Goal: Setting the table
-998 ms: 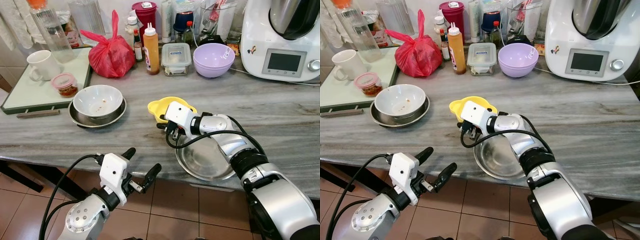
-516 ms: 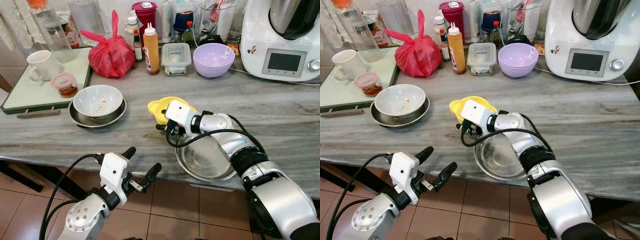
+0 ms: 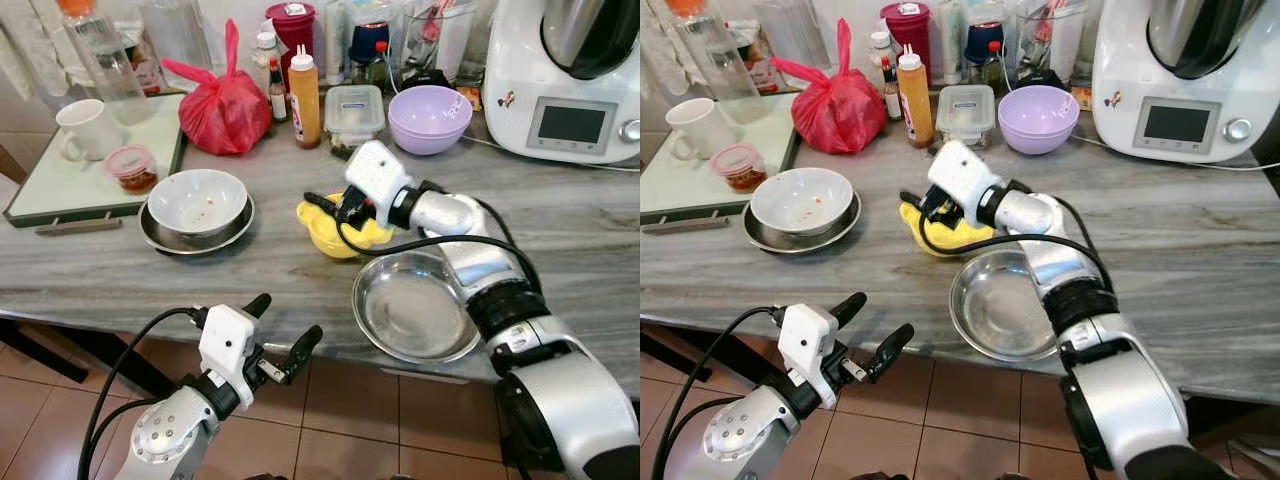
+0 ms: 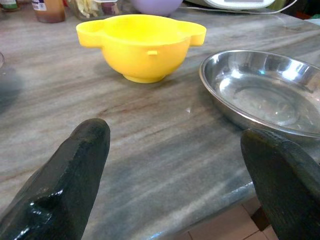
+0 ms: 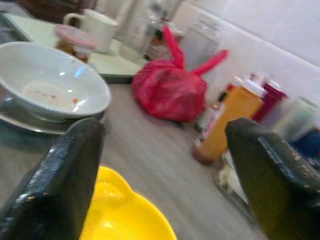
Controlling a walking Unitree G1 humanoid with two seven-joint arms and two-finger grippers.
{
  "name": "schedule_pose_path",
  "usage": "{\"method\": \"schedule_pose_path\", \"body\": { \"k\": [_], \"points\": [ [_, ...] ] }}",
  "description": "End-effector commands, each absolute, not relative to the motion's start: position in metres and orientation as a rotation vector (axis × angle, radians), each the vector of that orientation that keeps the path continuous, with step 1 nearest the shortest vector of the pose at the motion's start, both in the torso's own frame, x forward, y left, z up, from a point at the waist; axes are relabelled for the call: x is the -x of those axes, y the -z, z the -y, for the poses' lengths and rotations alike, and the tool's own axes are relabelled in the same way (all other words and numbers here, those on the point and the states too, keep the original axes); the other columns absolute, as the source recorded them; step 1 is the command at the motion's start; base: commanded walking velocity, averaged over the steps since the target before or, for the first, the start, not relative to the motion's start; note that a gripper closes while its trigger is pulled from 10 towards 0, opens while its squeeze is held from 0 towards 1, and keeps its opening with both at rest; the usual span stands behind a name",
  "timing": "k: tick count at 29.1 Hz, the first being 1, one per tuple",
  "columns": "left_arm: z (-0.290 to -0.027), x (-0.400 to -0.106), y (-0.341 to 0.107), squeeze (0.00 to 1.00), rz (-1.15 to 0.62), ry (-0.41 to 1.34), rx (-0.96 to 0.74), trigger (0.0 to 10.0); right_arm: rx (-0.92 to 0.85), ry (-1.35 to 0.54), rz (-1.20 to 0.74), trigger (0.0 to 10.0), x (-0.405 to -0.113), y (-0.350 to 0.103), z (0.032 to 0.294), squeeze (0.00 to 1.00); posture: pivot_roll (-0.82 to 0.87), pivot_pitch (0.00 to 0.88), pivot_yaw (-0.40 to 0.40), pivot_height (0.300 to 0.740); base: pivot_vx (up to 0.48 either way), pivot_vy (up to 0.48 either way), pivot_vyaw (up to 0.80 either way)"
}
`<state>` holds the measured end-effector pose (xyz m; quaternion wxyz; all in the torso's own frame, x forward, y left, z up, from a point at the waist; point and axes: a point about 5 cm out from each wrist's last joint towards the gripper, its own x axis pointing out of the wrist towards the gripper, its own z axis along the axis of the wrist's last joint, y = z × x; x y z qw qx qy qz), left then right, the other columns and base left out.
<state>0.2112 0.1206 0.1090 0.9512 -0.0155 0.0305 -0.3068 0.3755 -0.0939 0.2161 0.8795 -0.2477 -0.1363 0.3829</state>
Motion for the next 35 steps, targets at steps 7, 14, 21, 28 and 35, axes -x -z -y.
{"method": "schedule_pose_path", "body": {
  "k": [7,14,21,28,35],
  "points": [
    [-0.122,-0.213,-0.116,0.0,-0.048,0.669,0.069,10.0,0.443,-0.652,0.23,10.0,-0.363,-0.199,0.126,1.0,-0.07,0.095,0.084,0.74,0.0,0.0,0.0],
    [-0.124,-0.216,-0.117,0.0,-0.041,0.676,0.05,10.0,0.414,-0.541,0.233,10.0,-0.353,-0.196,0.145,1.0,-0.09,0.082,0.09,0.74,0.0,0.0,0.0],
    [-0.13,-0.226,-0.121,0.0,-0.011,0.644,0.046,10.0,0.37,-0.337,0.258,10.0,-0.336,-0.192,0.169,1.0,-0.1,0.064,0.093,0.74,0.0,0.0,0.0],
    [-0.133,-0.23,-0.123,0.0,0.047,0.543,0.039,10.0,0.368,-0.169,0.253,10.0,-0.313,-0.181,0.181,1.0,-0.11,0.046,0.097,0.74,0.0,0.0,0.0],
    [-0.133,-0.233,-0.125,0.0,0.091,0.451,0.031,10.0,0.358,-0.123,0.231,10.0,-0.291,-0.165,0.173,1.0,-0.11,0.032,0.096,0.74,0.0,0.0,0.0]
  ]
}}
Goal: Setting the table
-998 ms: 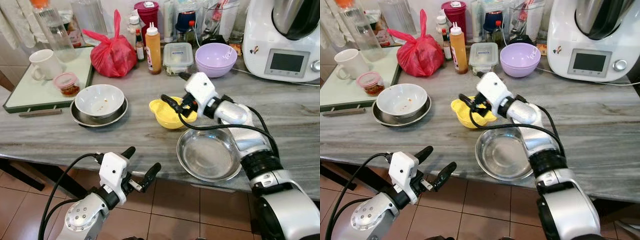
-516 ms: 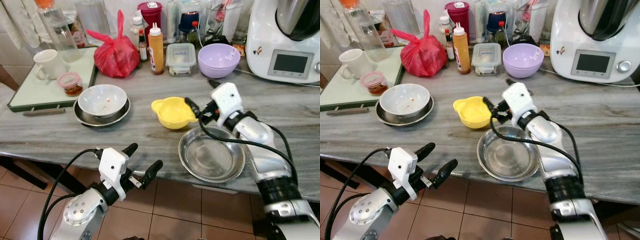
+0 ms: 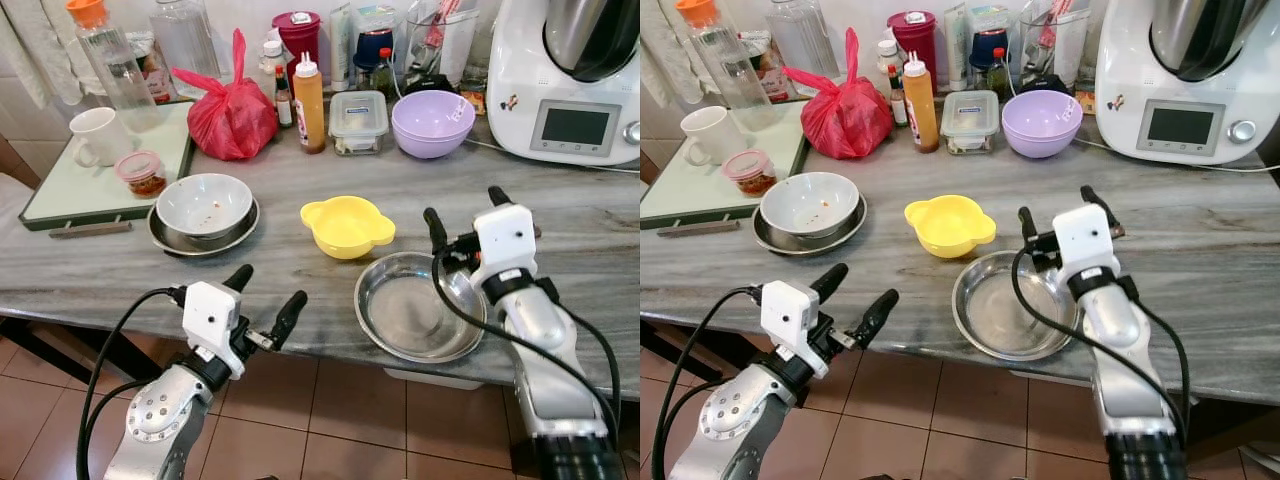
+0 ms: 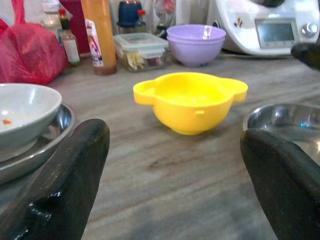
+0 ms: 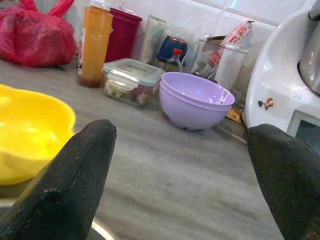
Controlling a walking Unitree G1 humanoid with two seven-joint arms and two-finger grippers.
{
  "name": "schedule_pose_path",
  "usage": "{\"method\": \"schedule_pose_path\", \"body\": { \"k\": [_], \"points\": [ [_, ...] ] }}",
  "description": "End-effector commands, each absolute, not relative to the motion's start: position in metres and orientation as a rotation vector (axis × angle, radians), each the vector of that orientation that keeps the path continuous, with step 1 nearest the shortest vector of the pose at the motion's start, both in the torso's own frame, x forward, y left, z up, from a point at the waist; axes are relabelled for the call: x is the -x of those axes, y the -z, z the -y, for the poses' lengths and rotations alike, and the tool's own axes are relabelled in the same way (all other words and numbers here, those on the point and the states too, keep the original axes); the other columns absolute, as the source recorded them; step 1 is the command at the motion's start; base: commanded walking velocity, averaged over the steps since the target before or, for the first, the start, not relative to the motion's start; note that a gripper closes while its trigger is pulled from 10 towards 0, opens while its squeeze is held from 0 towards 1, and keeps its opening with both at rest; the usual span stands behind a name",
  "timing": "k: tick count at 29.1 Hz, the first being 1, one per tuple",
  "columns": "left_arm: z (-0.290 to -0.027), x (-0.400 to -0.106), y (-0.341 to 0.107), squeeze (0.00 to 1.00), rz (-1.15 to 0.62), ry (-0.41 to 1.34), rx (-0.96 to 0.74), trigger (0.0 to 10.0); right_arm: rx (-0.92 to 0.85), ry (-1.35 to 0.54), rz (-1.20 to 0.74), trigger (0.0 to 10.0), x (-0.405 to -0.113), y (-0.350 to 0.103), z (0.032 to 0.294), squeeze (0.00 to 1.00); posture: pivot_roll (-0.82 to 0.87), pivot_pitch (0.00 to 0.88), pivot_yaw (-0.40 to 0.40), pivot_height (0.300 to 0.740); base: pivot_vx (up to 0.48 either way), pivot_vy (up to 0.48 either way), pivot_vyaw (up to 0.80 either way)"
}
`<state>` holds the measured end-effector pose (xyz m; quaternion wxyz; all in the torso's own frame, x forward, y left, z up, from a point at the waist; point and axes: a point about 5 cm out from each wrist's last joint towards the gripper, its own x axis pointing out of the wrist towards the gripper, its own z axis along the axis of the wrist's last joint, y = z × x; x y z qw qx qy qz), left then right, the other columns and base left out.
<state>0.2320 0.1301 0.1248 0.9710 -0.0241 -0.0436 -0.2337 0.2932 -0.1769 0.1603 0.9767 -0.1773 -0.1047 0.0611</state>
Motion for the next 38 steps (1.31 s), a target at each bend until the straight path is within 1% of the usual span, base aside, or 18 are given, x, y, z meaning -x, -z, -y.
{"method": "schedule_pose_path", "body": {
  "k": [1,6,8,9,10,12,14,19,22,24,26,27,29,30,35,38],
  "points": [
    [-0.133,-0.233,-0.125,0.0,0.091,0.447,0.033,10.0,0.355,-0.124,0.23,10.0,-0.289,-0.163,0.172,1.0,-0.11,0.032,0.096,0.74,0.0,0.0,0.0],
    [-0.13,-0.231,-0.123,0.0,0.078,0.368,0.027,10.0,0.338,-0.133,0.207,10.0,-0.28,-0.156,0.166,1.0,-0.11,0.02,0.09,0.74,0.0,0.0,0.0],
    [-0.137,-0.235,-0.115,0.0,0.047,0.261,-0.077,10.0,0.323,-0.141,0.19,10.0,-0.277,-0.153,0.164,1.0,-0.11,0.017,0.087,0.74,0.0,0.0,0.0],
    [-0.137,-0.235,-0.115,0.0,0.047,0.261,-0.077,10.0,0.323,-0.141,0.19,10.0,-0.277,-0.153,0.164,1.0,-0.11,0.017,0.087,0.74,0.0,0.0,0.0],
    [-0.141,-0.236,-0.111,0.0,0.027,0.219,-0.102,10.0,0.32,-0.143,0.182,10.0,-0.276,-0.151,0.164,1.0,-0.11,0.018,0.086,0.74,0.0,0.0,0.0],
    [-0.143,-0.236,-0.109,0.0,0.017,0.203,-0.063,10.0,0.308,-0.139,0.156,10.0,-0.275,-0.147,0.165,1.0,-0.11,0.017,0.086,0.74,0.0,0.0,0.0],
    [-0.144,-0.235,-0.109,0.0,0.016,0.18,-0.069,10.0,0.304,-0.136,0.145,10.0,-0.275,-0.145,0.166,1.0,-0.11,0.016,0.085,0.74,0.0,0.0,0.0],
    [-0.146,-0.236,-0.107,0.0,0.01,0.14,-0.079,10.0,0.302,-0.144,0.137,10.0,-0.275,-0.145,0.164,0.94,-0.11,0.017,0.083,0.74,0.0,0.0,0.0],
    [-0.145,-0.237,-0.107,0.0,0.009,0.134,-0.091,10.0,0.286,-0.176,0.124,10.0,-0.275,-0.144,0.16,0.93,-0.1,0.019,0.083,0.74,0.0,0.0,0.0],
    [-0.145,-0.238,-0.107,0.0,0.011,0.134,-0.102,10.0,0.274,-0.212,0.101,10.0,-0.272,-0.141,0.156,0.87,-0.1,0.024,0.079,0.74,0.0,0.0,0.0],
    [-0.145,-0.238,-0.107,0.0,0.012,0.131,-0.11,10.0,0.272,-0.233,0.089,10.0,-0.271,-0.139,0.154,0.87,-0.1,0.029,0.077,0.74,0.0,0.0,0.0],
    [-0.146,-0.238,-0.107,0.0,0.012,0.131,-0.111,10.0,0.276,-0.24,0.079,10.0,-0.27,-0.137,0.154,0.82,-0.1,0.031,0.077,0.74,0.0,0.0,0.0],
    [-0.146,-0.238,-0.106,0.0,0.011,0.13,-0.111,10.0,0.278,-0.252,0.038,10.0,-0.268,-0.13,0.155,0.81,-0.1,0.034,0.076,0.74,0.0,0.0,0.0],
    [-0.145,-0.238,-0.106,0.0,0.012,0.133,-0.112,10.0,0.266,-0.249,0.008,10.0,-0.267,-0.125,0.156,0.76,-0.1,0.035,0.077,0.74,0.0,0.0,0.0],
    [-0.143,-0.238,-0.106,0.0,0.013,0.149,-0.114,10.0,0.25,-0.251,-0.046,10.0,-0.269,-0.12,0.156,0.74,-0.1,0.04,0.078,0.74,0.0,0.0,0.0],
    [-0.142,-0.238,-0.106,0.0,0.01,0.161,-0.114,10.0,0.227,-0.255,-0.084,10.0,-0.271,-0.119,0.155,0.62,-0.1,0.042,0.079,0.74,0.0,0.0,0.0]
  ]
}}
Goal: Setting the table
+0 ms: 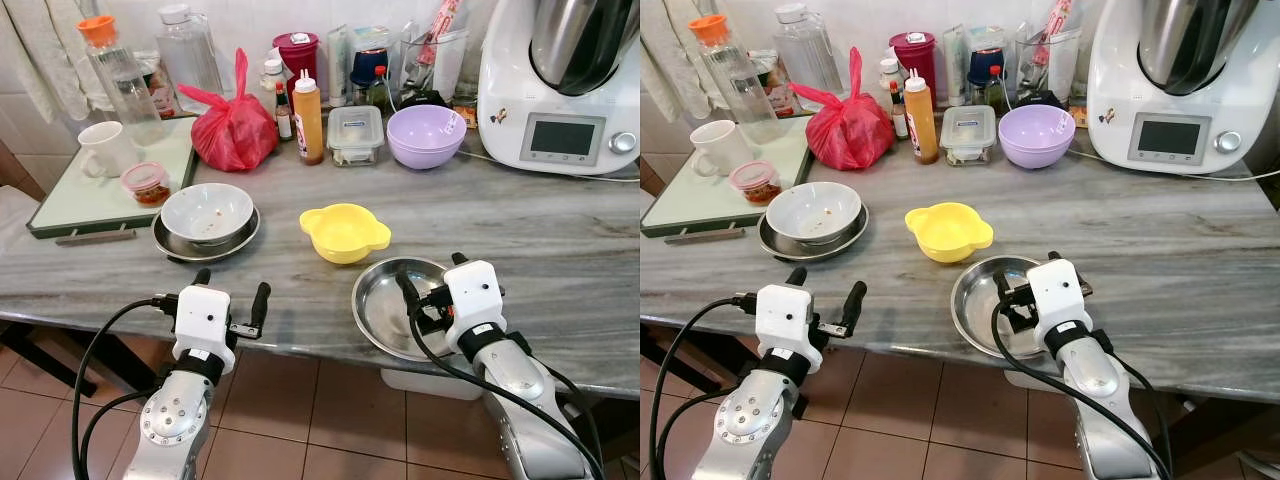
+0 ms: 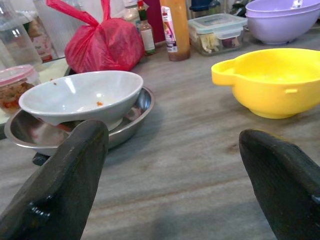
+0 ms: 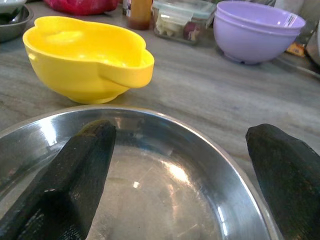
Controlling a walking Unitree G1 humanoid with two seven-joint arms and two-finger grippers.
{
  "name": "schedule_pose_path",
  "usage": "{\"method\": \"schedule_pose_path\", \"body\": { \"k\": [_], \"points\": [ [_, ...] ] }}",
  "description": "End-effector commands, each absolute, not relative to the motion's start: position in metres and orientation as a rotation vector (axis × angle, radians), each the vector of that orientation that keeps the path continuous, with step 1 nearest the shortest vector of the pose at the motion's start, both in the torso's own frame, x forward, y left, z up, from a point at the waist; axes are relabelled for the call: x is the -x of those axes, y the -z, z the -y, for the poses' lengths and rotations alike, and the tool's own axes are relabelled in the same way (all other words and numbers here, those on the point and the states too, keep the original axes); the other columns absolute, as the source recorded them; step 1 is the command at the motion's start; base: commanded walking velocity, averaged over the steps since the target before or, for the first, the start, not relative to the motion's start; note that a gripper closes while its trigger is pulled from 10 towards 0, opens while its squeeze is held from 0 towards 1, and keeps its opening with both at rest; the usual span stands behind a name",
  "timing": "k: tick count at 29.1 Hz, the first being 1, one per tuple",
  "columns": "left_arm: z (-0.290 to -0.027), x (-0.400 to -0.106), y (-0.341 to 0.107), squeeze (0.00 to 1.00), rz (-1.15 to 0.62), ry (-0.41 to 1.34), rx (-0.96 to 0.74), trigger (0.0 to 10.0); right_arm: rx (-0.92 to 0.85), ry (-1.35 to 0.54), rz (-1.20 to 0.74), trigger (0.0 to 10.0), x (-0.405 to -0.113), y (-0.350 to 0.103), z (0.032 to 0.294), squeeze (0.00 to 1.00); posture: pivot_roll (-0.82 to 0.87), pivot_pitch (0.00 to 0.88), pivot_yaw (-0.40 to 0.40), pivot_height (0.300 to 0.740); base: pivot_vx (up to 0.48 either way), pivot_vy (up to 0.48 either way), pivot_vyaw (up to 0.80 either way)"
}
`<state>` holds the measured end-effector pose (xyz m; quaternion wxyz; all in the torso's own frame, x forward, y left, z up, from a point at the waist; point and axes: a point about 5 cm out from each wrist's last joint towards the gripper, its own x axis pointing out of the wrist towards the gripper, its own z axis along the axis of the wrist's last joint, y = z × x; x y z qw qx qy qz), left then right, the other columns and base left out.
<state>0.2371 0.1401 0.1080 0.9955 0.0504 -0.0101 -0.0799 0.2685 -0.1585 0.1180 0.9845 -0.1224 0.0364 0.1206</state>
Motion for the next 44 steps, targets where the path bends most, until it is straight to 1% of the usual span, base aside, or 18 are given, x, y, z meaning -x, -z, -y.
{"method": "schedule_pose_path", "body": {
  "k": [1,4,5,7,8,9,10,12,13,15,18,20,24,29,31,32,44],
  "points": [
    [-0.142,-0.238,-0.106,0.0,0.01,0.163,-0.114,10.0,0.226,-0.257,-0.09,10.0,-0.272,-0.119,0.154,0.58,-0.1,0.042,0.079,0.74,0.0,0.0,0.0],
    [-0.141,-0.238,-0.105,0.0,0.007,0.173,-0.117,10.0,0.218,-0.27,-0.113,10.0,-0.276,-0.12,0.152,0.48,-0.1,0.046,0.079,0.74,0.0,0.0,0.0],
    [-0.141,-0.238,-0.105,0.0,0.007,0.174,-0.117,10.0,0.205,-0.277,-0.138,10.0,-0.278,-0.119,0.151,0.4,-0.1,0.047,0.078,0.74,0.0,0.0,0.0],
    [-0.141,-0.237,-0.106,0.0,0.006,0.176,-0.116,10.0,0.186,-0.282,-0.156,10.0,-0.279,-0.118,0.149,0.38,-0.1,0.051,0.076,0.74,0.0,0.0,0.0],
    [-0.141,-0.237,-0.105,0.0,0.004,0.178,-0.114,10.0,0.178,-0.292,-0.173,10.0,-0.28,-0.116,0.148,0.29,-0.1,0.052,0.076,0.74,0.0,0.0,0.0],
    [-0.141,-0.237,-0.105,0.0,0.003,0.179,-0.113,10.0,0.177,-0.303,-0.179,10.0,-0.281,-0.116,0.146,0.26,-0.09,0.053,0.075,0.74,0.0,0.0,0.0],
    [-0.141,-0.236,-0.105,0.0,0.002,0.179,-0.113,10.0,0.176,-0.311,-0.182,10.0,-0.281,-0.116,0.145,0.26,-0.09,0.053,0.075,0.74,0.0,0.0,0.0],
    [-0.14,-0.236,-0.105,0.0,-0.001,0.18,-0.111,10.0,0.167,-0.333,-0.195,10.0,-0.282,-0.116,0.141,0.2,-0.09,0.056,0.072,0.74,0.0,0.0,0.0],
    [-0.14,-0.235,-0.105,0.0,-0.002,0.181,-0.11,10.0,0.162,-0.336,-0.199,10.0,-0.281,-0.115,0.141,0.2,-0.09,0.056,0.071,0.74,0.0,0.0,0.0],
    [-0.14,-0.234,-0.104,0.0,-0.006,0.183,-0.108,10.0,0.158,-0.359,-0.215,10.0,-0.28,-0.114,0.138,0.15,-0.09,0.057,0.07,0.74,0.0,0.0,0.0],
    [-0.14,-0.234,-0.104,0.0,-0.008,0.184,-0.107,10.0,0.16,-0.373,-0.233,10.0,-0.279,-0.112,0.136,0.13,-0.08,0.059,0.068,0.74,0.0,0.0,0.0],
    [-0.14,-0.233,-0.103,0.0,-0.013,0.188,-0.106,10.0,0.165,-0.399,-0.27,10.0,-0.278,-0.107,0.133,0.1,-0.08,0.06,0.068,0.74,0.0,0.0,0.0],
    [-0.14,-0.233,-0.102,0.0,-0.015,0.193,-0.106,10.0,0.165,-0.419,-0.294,10.0,-0.278,-0.105,0.13,0.07,-0.08,0.06,0.069,0.74,0.0,0.0,0.0],
    [-0.14,-0.233,-0.101,0.0,-0.019,0.202,-0.107,10.0,0.139,-0.432,-0.349,10.0,-0.279,-0.101,0.126,0.03,-0.08,0.061,0.07,0.74,0.0,0.0,0.0],
    [-0.14,-0.233,-0.101,0.0,-0.019,0.202,-0.107,10.0,0.134,-0.432,-0.356,10.0,-0.279,-0.1,0.126,0.03,-0.08,0.061,0.07,0.74,0.0,0.0,0.0],
    [-0.139,-0.233,-0.101,0.0,-0.02,0.204,-0.106,10.0,0.131,-0.432,-0.361,10.0,-0.281,-0.1,0.125,0.01,-0.08,0.062,0.068,0.74,0.0,0.0,0.0],
    [-0.138,-0.231,-0.102,0.0,-0.021,0.208,-0.108,10.0,0.114,-0.44,-0.375,10.0,-0.294,-0.101,0.12,0.0,-0.07,0.057,0.063,0.74,0.0,0.0,0.0]
  ]
}}
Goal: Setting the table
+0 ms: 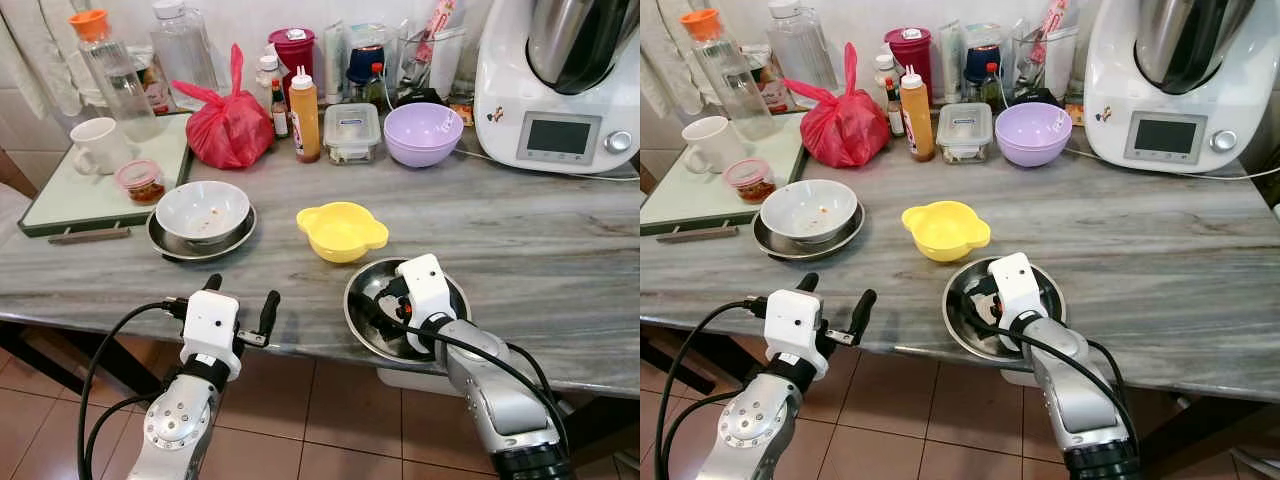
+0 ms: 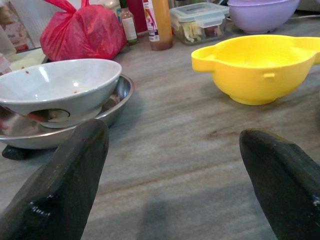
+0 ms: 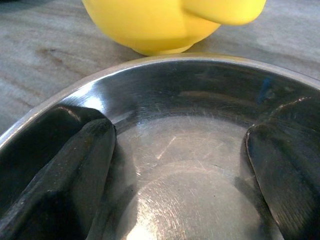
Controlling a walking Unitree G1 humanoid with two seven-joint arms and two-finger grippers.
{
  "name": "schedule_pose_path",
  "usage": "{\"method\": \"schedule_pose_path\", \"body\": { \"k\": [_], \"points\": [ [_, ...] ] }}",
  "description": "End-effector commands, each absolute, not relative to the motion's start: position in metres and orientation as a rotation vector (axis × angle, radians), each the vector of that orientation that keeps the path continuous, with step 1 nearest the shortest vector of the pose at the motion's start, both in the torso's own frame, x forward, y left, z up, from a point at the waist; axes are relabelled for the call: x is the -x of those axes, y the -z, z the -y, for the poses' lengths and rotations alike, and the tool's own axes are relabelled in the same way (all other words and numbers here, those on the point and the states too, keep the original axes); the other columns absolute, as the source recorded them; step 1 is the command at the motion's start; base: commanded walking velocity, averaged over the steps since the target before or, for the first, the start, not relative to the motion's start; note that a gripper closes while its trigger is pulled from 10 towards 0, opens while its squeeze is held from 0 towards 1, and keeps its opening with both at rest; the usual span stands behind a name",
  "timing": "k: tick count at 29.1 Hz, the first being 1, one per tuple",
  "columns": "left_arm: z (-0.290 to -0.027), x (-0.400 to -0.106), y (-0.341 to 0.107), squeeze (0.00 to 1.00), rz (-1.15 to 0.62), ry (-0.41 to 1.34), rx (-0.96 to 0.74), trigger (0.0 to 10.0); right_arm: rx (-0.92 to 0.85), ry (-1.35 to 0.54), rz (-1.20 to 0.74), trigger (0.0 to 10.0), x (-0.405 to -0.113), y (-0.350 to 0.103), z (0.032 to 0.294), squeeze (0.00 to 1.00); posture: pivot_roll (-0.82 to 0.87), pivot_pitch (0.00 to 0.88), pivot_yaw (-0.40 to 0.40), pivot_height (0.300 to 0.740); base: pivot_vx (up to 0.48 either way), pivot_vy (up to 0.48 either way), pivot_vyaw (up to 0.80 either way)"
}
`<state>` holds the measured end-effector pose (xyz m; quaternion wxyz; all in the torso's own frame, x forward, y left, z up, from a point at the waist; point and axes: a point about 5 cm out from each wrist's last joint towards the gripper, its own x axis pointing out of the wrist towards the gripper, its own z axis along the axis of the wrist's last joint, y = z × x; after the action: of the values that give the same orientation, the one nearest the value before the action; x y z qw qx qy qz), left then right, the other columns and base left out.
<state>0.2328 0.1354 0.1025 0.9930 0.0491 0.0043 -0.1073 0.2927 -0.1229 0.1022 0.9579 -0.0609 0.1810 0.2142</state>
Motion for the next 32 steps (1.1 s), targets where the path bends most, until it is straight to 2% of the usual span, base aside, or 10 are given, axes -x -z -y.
{"method": "schedule_pose_path", "body": {
  "k": [1,20,31,32],
  "points": [
    [-0.138,-0.231,-0.102,0.0,-0.022,0.208,-0.109,10.0,0.113,-0.441,-0.375,10.0,-0.295,-0.101,0.119,0.0,-0.07,0.057,0.063,0.74,0.0,0.0,0.0],
    [-0.138,-0.232,-0.103,0.0,-0.021,0.211,-0.113,10.0,0.112,-0.451,-0.339,10.0,-0.309,-0.1,0.109,0.0,-0.06,0.059,0.068,0.74,0.0,0.0,0.0],
    [-0.14,-0.232,-0.104,0.0,-0.017,0.221,-0.111,10.0,0.07,-0.391,-0.186,10.0,-0.307,-0.124,0.123,0.01,-0.07,0.058,0.072,0.74,0.0,0.0,0.0],
    [-0.14,-0.232,-0.104,0.0,-0.016,0.224,-0.11,10.0,0.068,-0.383,-0.177,10.0,-0.306,-0.124,0.124,0.97,-0.07,0.058,0.072,0.74,0.0,0.0,0.0]
  ]
}}
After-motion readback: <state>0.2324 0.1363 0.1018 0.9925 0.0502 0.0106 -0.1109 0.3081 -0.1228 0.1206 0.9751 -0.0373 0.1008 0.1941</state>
